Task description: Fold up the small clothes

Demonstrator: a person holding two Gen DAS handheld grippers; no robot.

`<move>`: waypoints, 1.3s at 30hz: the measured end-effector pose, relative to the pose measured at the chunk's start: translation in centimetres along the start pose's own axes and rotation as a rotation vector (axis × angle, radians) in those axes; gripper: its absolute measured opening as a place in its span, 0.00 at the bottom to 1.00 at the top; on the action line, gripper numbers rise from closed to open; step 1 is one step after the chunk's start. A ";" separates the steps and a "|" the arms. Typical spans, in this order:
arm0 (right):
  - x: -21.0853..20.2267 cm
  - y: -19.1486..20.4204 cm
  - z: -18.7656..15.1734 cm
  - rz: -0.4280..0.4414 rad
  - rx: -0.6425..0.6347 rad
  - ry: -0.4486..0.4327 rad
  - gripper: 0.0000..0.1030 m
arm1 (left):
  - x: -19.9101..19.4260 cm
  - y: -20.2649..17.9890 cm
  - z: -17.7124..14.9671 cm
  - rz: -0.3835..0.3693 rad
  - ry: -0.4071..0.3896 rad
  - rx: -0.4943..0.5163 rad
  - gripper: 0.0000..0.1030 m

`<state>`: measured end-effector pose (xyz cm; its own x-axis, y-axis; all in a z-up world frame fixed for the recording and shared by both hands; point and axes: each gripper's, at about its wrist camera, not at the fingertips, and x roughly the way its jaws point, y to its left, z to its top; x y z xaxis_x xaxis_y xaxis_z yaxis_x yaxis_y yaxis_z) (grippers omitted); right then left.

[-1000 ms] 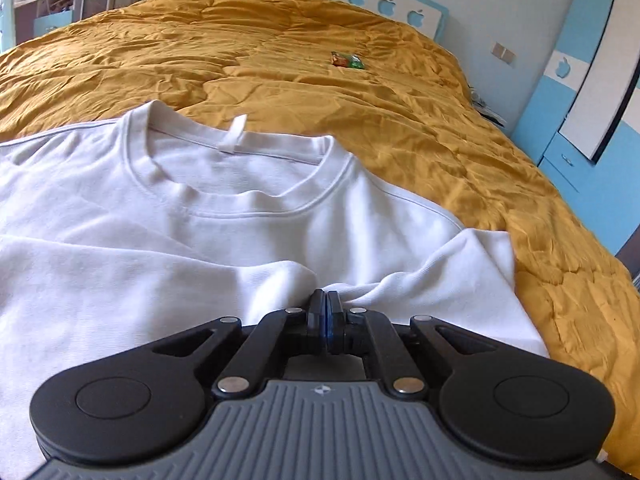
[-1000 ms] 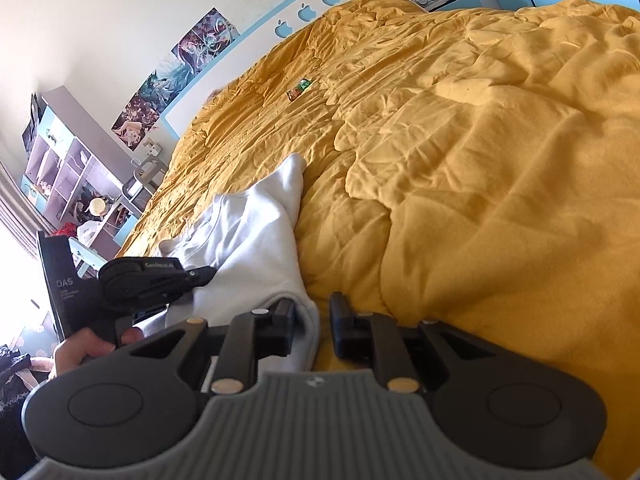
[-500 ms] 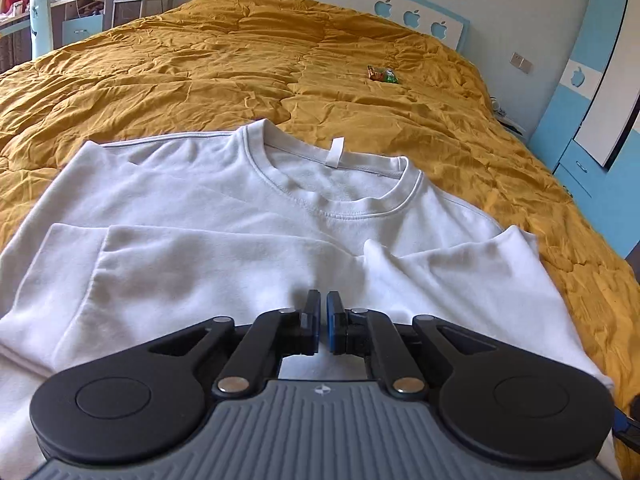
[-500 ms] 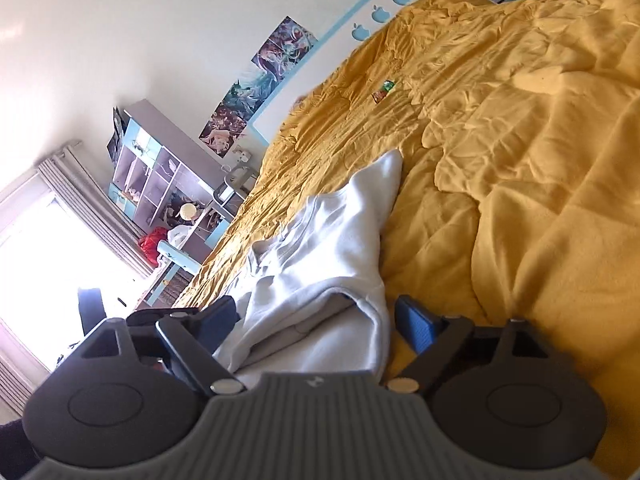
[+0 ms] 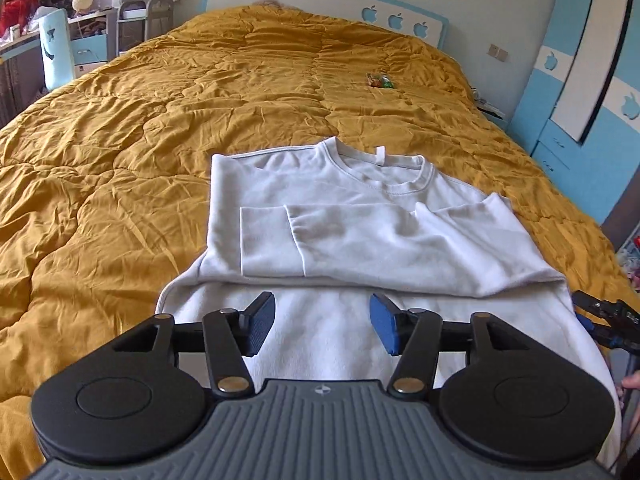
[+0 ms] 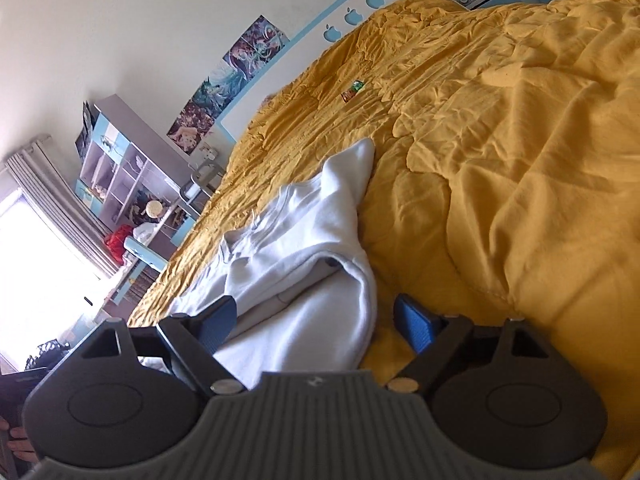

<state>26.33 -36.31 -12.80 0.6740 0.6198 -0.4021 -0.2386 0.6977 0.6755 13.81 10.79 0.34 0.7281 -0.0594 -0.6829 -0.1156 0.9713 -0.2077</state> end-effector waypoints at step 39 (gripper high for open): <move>-19.6 6.1 -14.2 -0.191 0.148 0.428 0.14 | -5.4 17.3 -16.9 -0.348 0.369 -0.461 0.69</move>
<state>1.75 -39.05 -9.57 0.3409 0.5995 -0.7241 -0.0158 0.7738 0.6332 -3.52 24.03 -11.37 0.5068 -0.5042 -0.6992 -0.2520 0.6891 -0.6795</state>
